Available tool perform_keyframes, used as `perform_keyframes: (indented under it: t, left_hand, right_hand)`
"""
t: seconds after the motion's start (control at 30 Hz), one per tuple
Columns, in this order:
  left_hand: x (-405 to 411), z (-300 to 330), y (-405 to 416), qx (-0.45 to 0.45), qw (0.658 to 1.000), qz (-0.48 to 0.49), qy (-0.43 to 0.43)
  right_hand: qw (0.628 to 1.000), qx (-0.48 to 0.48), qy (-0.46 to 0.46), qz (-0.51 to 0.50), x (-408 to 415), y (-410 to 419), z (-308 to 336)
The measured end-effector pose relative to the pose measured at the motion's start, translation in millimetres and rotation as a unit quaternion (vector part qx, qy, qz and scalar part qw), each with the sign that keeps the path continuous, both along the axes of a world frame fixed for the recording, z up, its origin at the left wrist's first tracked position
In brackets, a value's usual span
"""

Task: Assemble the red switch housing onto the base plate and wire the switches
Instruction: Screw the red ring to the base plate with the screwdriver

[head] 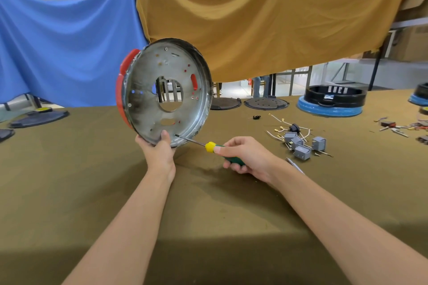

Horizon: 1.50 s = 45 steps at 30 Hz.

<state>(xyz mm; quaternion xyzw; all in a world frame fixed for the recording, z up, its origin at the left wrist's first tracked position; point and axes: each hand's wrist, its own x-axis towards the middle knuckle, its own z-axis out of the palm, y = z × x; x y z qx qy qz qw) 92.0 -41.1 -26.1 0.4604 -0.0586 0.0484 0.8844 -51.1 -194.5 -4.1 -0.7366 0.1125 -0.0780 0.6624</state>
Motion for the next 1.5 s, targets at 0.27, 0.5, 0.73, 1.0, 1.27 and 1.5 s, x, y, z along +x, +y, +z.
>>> perform_keyframes:
  t: [0.27, 0.5, 0.73, 1.0, 1.27, 1.5]
  left_hand:
    - [-4.4, 1.6, -0.8, 0.043, 0.999, 0.004, -0.019]
    - [-7.0, 2.5, -1.8, 0.044, 0.998, 0.007, -0.036]
    - [-5.9, 2.5, -1.9, 0.022, 1.000, 0.018, -0.009]
    - [-4.2, 1.7, 0.0, 0.084, 0.995, 0.057, 0.005]
    - [-12.8, 6.5, 3.6, 0.155, 0.977, 0.136, -0.057]
    - [-15.3, 8.7, 5.9, 0.085, 0.996, 0.018, 0.026]
  right_hand:
    - [0.999, -0.007, 0.040, 0.013, -3.2, -3.0, 1.1]
    - [0.994, 0.044, 0.090, 0.034, -5.6, -4.3, 5.2]
    - [0.993, -0.064, 0.062, 0.074, -6.2, -0.8, 5.1]
    - [0.984, -0.162, 0.009, 0.077, -8.3, -5.3, 6.9]
    - [0.985, -0.164, -0.004, 0.052, -7.9, -4.2, 6.2]
    - [0.981, 0.037, -0.112, -0.153, 2.4, -14.2, 7.5]
